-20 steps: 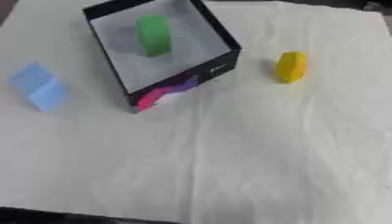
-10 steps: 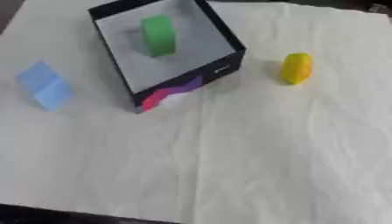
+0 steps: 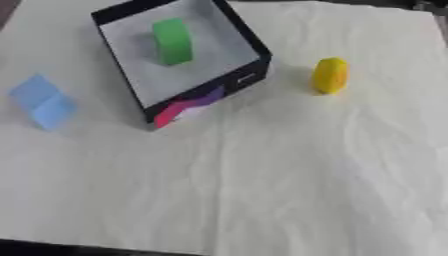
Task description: Pick up objects on the table and place them in the box.
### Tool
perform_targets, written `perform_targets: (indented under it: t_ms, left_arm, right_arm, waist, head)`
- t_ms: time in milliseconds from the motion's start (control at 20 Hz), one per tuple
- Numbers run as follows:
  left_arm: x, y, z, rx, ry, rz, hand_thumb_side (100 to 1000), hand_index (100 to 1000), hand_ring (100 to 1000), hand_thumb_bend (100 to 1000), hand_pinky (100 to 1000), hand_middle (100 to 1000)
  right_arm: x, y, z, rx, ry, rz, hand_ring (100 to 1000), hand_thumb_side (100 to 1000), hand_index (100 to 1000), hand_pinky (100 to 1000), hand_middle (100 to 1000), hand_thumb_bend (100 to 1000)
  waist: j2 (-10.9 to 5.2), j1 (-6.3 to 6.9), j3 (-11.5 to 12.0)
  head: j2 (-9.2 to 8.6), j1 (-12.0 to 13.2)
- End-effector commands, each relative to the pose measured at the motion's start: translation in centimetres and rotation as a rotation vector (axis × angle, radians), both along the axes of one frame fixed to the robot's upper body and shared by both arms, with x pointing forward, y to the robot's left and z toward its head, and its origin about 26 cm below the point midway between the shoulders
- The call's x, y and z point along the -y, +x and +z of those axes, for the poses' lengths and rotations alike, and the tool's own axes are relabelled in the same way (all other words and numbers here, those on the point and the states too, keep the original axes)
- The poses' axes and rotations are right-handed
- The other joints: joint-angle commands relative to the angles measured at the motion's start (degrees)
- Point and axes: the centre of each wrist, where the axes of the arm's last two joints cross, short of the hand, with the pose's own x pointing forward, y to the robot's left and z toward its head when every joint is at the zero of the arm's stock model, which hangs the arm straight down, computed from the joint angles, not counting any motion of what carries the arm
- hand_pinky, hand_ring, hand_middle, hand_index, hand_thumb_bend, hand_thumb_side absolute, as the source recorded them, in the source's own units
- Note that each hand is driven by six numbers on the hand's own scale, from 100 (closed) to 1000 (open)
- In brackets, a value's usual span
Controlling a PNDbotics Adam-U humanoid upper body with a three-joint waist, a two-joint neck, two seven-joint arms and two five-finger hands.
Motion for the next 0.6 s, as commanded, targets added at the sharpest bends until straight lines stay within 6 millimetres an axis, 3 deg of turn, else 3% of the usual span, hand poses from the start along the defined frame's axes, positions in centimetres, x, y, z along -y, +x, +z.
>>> perform_targets:
  t_ms: [50,350,600]
  left_arm:
    - [-0.4,-0.9,1.9,-0.09,0.233,0.017,426,904,769,650,804,817]
    - [0.1,-1.1,1.3,-0.292,0.436,-0.05,340,897,820,818,838,817]
    - [0.6,-1.2,0.4,-0.406,0.559,-0.104,174,878,848,883,855,813]
  right_arm:
    - [0.1,-0.3,1.0,0.033,-0.029,-0.005,847,330,860,968,800,100]
    - [0.1,-0.4,0.6,0.013,-0.031,-0.018,845,343,860,968,798,100]
    - [0.0,-0.4,0.6,0.006,-0.032,-0.02,843,343,858,968,795,100]
  waist:
    - [-0.76,1.04,-0.1]
    - [-0.55,1.38,-0.3]
    - [-0.5,1.59,-0.5]
  head:
    - [-0.61,0.2]
    - [-0.71,0.4]
    - [-0.7,1.3]
